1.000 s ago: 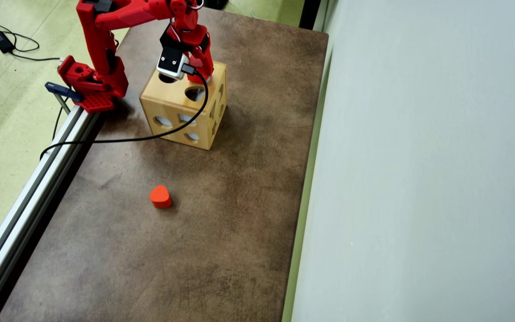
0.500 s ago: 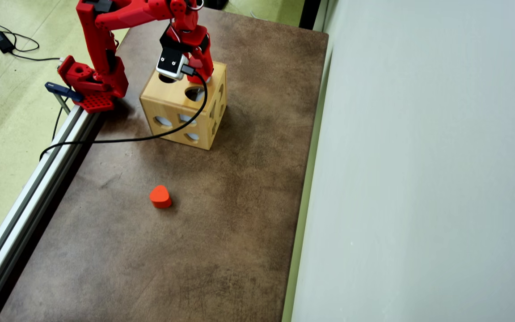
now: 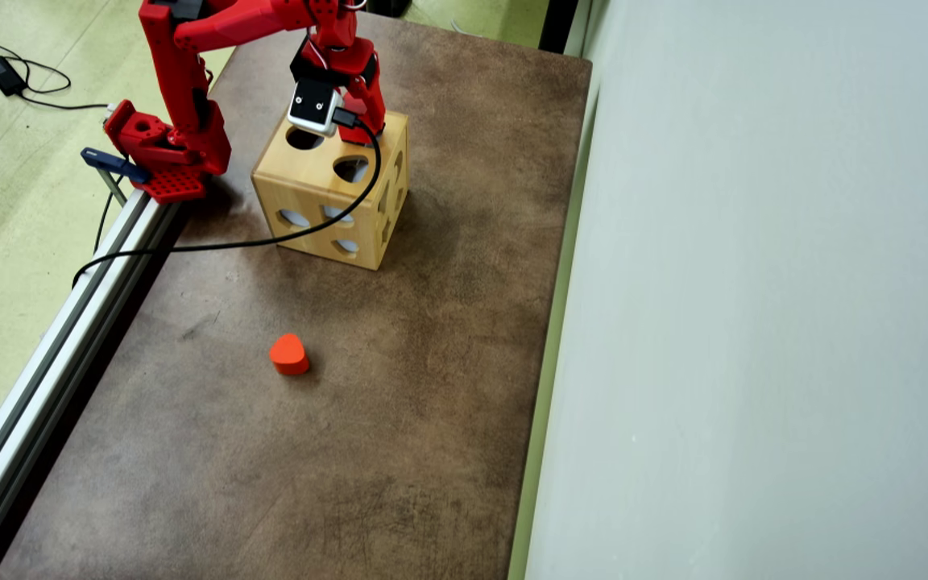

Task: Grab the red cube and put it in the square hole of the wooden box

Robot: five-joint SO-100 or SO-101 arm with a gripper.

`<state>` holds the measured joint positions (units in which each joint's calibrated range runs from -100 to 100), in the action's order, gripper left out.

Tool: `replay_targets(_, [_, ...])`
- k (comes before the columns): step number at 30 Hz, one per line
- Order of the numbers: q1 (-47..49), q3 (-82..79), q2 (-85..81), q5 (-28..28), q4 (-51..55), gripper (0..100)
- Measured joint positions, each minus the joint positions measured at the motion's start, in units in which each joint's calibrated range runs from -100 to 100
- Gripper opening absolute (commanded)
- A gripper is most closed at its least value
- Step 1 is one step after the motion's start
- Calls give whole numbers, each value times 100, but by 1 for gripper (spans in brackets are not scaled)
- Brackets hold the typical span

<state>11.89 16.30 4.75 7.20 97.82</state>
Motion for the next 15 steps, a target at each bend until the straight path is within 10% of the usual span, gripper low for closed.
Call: replay_targets(15, [137,-36,-178,-10,0,32])
